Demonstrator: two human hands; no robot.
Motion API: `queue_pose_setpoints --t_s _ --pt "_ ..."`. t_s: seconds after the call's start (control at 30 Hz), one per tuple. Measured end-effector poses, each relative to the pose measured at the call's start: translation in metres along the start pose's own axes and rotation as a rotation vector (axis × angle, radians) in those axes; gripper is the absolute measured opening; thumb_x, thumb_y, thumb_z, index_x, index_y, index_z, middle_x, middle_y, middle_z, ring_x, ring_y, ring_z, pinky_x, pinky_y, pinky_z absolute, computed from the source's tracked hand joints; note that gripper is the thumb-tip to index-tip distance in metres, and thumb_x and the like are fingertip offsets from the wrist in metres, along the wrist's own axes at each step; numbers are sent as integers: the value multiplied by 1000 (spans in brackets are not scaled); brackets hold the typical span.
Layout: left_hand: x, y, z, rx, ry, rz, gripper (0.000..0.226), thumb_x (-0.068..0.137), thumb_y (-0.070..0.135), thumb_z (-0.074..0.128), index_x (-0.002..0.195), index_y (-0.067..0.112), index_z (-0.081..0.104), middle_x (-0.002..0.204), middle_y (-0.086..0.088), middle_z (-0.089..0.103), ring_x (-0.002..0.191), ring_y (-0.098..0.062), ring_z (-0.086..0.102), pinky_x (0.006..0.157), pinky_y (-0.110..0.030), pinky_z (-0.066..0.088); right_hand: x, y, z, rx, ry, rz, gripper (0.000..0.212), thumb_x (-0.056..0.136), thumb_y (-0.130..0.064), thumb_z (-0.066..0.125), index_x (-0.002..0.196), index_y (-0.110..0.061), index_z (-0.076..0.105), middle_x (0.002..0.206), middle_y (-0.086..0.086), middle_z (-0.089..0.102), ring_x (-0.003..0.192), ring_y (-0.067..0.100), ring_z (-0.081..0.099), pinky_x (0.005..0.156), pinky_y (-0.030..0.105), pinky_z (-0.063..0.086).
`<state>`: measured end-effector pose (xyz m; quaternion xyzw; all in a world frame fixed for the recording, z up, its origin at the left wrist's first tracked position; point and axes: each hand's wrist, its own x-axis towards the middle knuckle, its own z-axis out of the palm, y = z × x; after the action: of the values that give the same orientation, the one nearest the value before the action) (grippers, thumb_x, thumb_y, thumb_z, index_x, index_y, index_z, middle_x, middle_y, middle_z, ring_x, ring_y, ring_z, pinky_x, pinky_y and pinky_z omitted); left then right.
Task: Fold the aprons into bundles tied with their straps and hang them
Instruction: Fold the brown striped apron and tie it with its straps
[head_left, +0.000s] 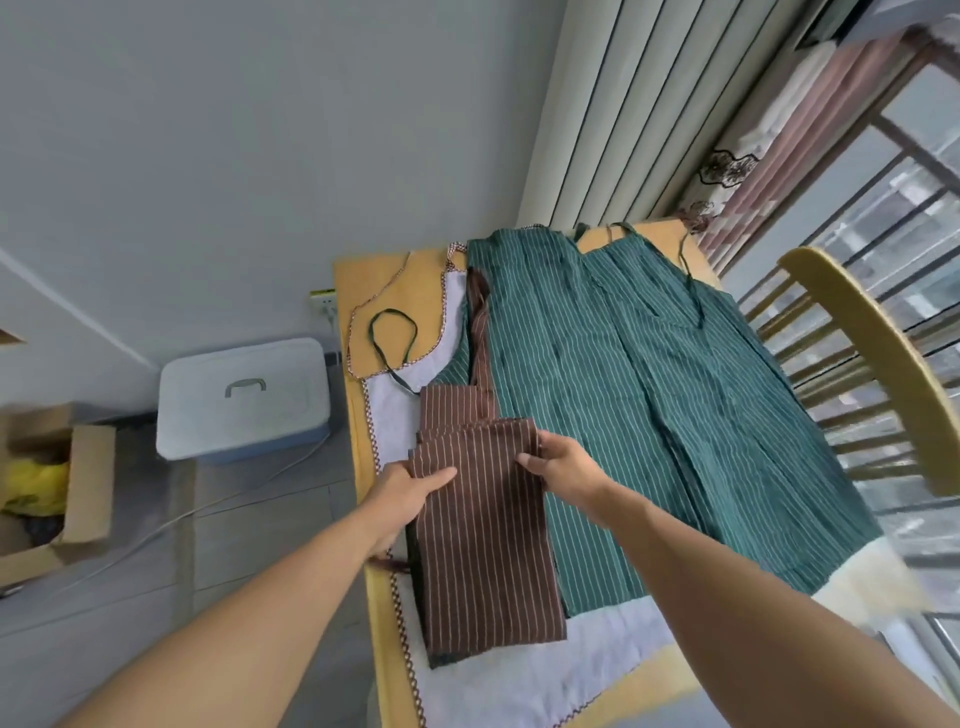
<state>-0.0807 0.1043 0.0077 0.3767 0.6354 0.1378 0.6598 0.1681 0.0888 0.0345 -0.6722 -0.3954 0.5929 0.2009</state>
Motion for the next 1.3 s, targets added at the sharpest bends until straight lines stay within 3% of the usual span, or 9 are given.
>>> queue_pose_setpoints --t_s 0.13,0.27,0.37,0.43,0.6,0.73,0.87,1.17,1.3 --pt "36 23 -2 6 97 46 25 89 37 77 101 17 68 98 1 74 87 -12 68 73 -25 54 37 -17 -4 92 43 18 21 103 -13 55 121 -10 66 114 3 75 108 17 71 106 40 51" --pt "63 38 -8 86 188 38 57 83 57 76 109 8 61 106 -12 71 97 -29 68 94 -47 55 70 -27 -7 52 73 42 28 101 -26 61 124 -10 63 121 5 72 110 19 69 104 42 52" --pt "77 40 -8 69 182 47 54 84 56 75 118 15 64 112 -2 73 101 -21 69 96 -47 56 93 -26 -10 -43 127 63 23 99 -31 65 114 -13 64 110 -1 74 93 14 70 92 37 57" --pt "80 42 -5 70 191 71 46 90 47 72 122 16 60 116 4 70 100 -15 67 92 -38 56 97 -28 -9 -134 142 80 14 104 -27 57 113 -16 60 102 -4 70 80 9 65 78 27 55" --pt "92 40 0 74 417 172 27 96 15 70 122 15 62 117 -1 66 94 -18 66 79 -31 55 109 -22 -6 -286 141 129 34 109 -21 41 140 -10 52 103 0 64 68 6 53 58 19 41" --pt "99 37 -2 109 479 218 18 89 16 78 102 13 67 97 4 70 89 -16 67 68 -16 46 107 -19 -2 -216 231 21 48 103 -33 57 147 -24 37 119 -1 61 88 17 64 73 31 52" --pt "104 36 -7 85 460 209 16 84 20 83 92 14 70 87 4 72 82 -14 68 71 -20 50 111 -21 -3 -410 281 -98 29 99 -40 62 125 -27 55 129 -2 63 98 20 67 78 39 58" --pt "121 42 5 186 493 190 35 94 43 68 81 14 52 71 1 52 63 -17 46 57 -31 35 126 -25 -5 -455 313 -54 11 103 -33 57 112 -25 57 104 -11 66 87 13 64 80 41 57" --pt "125 45 6 225 520 186 39 92 44 70 75 20 44 71 4 47 68 -19 45 57 -31 34 128 -21 -2 -398 358 -96 7 102 -29 59 109 -27 56 99 -20 58 90 11 64 83 42 56"
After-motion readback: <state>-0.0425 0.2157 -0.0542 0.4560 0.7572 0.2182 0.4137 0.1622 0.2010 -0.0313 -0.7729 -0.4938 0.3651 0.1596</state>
